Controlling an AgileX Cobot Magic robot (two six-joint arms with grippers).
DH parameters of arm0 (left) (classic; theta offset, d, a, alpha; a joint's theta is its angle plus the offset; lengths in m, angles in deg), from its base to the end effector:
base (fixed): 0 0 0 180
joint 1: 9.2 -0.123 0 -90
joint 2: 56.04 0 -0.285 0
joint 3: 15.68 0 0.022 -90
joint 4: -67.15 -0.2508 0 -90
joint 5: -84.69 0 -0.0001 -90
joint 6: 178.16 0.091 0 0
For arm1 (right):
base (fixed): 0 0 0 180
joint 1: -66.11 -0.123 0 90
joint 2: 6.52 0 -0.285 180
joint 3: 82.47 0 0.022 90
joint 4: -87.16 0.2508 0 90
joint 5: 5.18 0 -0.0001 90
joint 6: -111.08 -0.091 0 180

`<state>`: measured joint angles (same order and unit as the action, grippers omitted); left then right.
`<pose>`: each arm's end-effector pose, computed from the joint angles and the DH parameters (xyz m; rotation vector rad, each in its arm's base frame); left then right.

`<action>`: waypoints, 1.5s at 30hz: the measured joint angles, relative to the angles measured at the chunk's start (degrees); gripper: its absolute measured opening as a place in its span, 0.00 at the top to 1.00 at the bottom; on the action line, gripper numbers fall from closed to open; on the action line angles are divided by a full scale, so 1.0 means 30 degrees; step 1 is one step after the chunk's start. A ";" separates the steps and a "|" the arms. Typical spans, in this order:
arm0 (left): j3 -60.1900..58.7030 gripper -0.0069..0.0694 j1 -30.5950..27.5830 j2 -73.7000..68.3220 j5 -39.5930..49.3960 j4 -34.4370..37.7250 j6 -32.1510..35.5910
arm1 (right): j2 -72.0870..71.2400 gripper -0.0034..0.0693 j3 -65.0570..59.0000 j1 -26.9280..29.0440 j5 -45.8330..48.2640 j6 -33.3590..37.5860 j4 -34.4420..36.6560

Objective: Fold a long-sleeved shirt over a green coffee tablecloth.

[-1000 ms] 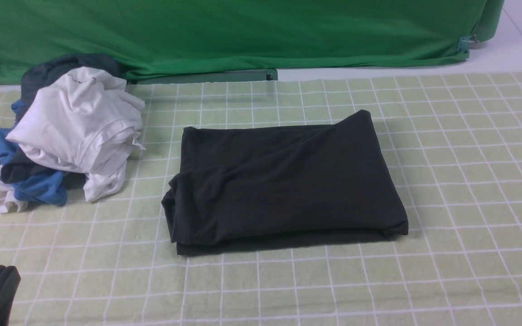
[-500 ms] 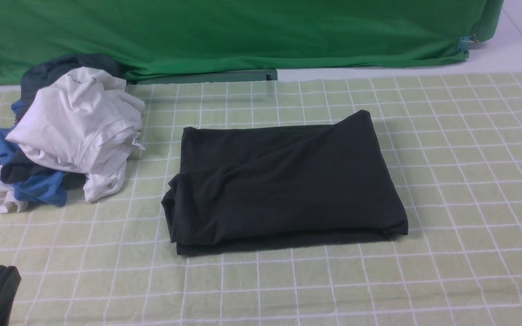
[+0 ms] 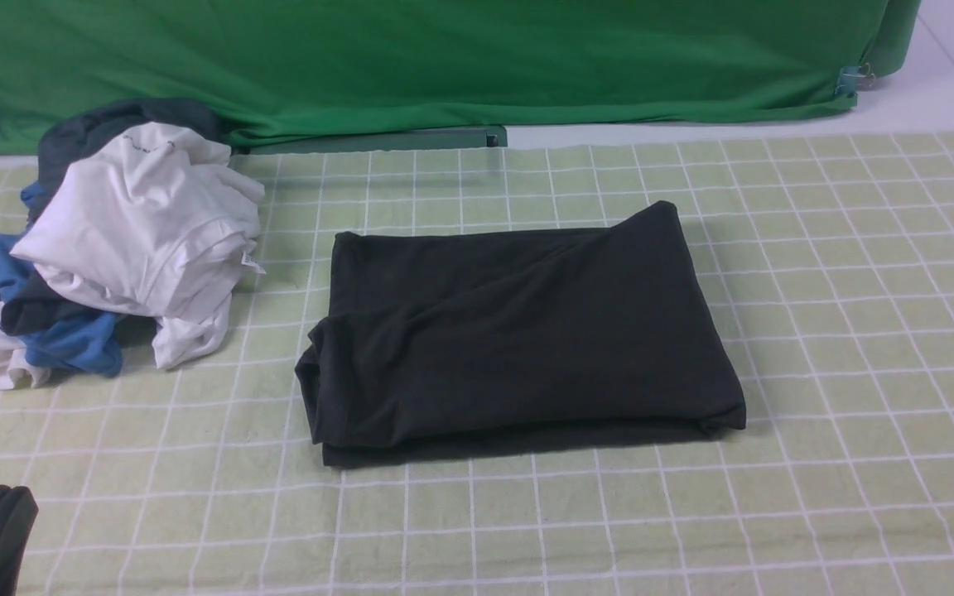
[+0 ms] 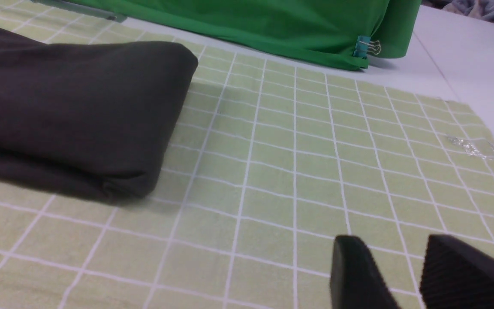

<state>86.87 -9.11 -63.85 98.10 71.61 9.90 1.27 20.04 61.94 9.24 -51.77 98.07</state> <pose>0.0557 -0.0017 0.1906 0.0706 1.7201 0.0314 0.0550 0.0083 0.1892 -0.1970 1.7243 0.0100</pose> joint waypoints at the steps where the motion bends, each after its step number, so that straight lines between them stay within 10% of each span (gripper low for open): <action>1: 0.0000 0.89 0.0000 0.0000 0.0000 0.0000 0.0000 | 0.0000 0.63 0.0000 0.0000 0.0000 -0.0020 0.0000; 45: 0.0000 0.89 0.0000 0.0000 0.0000 0.0000 0.0803 | 0.0000 0.63 0.0000 0.0000 0.0000 -0.0038 0.0000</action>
<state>86.87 -9.11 -63.85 98.10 71.61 12.31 1.27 20.04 61.94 9.24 -51.88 98.07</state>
